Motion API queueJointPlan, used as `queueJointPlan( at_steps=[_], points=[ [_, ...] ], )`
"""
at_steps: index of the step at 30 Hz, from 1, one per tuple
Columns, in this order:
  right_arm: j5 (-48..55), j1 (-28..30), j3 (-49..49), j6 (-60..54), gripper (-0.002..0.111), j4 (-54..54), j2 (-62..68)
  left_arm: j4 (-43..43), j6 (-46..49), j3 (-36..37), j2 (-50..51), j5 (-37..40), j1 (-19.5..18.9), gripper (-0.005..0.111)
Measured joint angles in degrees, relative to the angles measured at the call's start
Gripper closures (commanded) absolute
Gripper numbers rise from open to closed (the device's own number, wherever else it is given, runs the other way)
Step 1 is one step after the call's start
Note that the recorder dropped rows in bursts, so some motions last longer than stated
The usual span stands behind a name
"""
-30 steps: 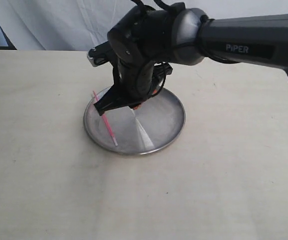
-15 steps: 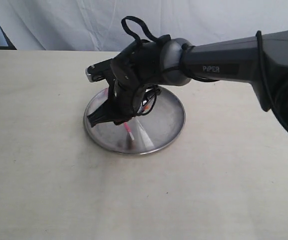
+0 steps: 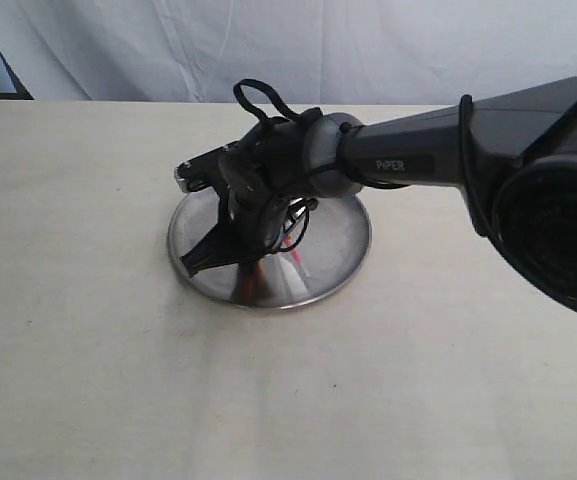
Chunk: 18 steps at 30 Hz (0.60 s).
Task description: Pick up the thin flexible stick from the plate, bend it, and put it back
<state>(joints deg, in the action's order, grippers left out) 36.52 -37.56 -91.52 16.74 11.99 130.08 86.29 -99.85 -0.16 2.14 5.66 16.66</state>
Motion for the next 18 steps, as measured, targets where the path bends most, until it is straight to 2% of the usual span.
queueJointPlan(
  at_steps=[4,6,8,9,11,17,18],
  points=[
    [1.17,0.0,0.0,0.0,0.105,1.29,-0.47,0.0,0.0,0.0,0.0,0.0,0.0,0.107],
    [2.46,0.0,0.09,0.28,0.101,4.98,-1.95,0.0,0.0,0.0,0.0,0.0,0.0,0.107],
    [3.57,0.14,0.09,4.4,0.089,11.25,-3.53,0.0,0.0,0.0,0.0,0.0,0.0,0.107],
    [4.13,0.26,0.09,6.21,0.076,13.17,-3.77,0.0,0.0,0.0,0.0,0.0,0.0,0.107],
    [4.63,1.69,0.09,8.82,0.057,14.48,-3.79,0.0,0.0,0.0,0.0,0.0,0.0,0.107],
    [5.08,3.1,0.09,9.78,0.056,9.11,-0.88,0.0,0.0,0.0,0.0,0.0,0.0,0.107],
    [5.16,3.1,0.09,9.94,0.062,8.92,-0.45,0.0,0.11,0.0,0.0,0.0,0.0,0.107]
  ],
)
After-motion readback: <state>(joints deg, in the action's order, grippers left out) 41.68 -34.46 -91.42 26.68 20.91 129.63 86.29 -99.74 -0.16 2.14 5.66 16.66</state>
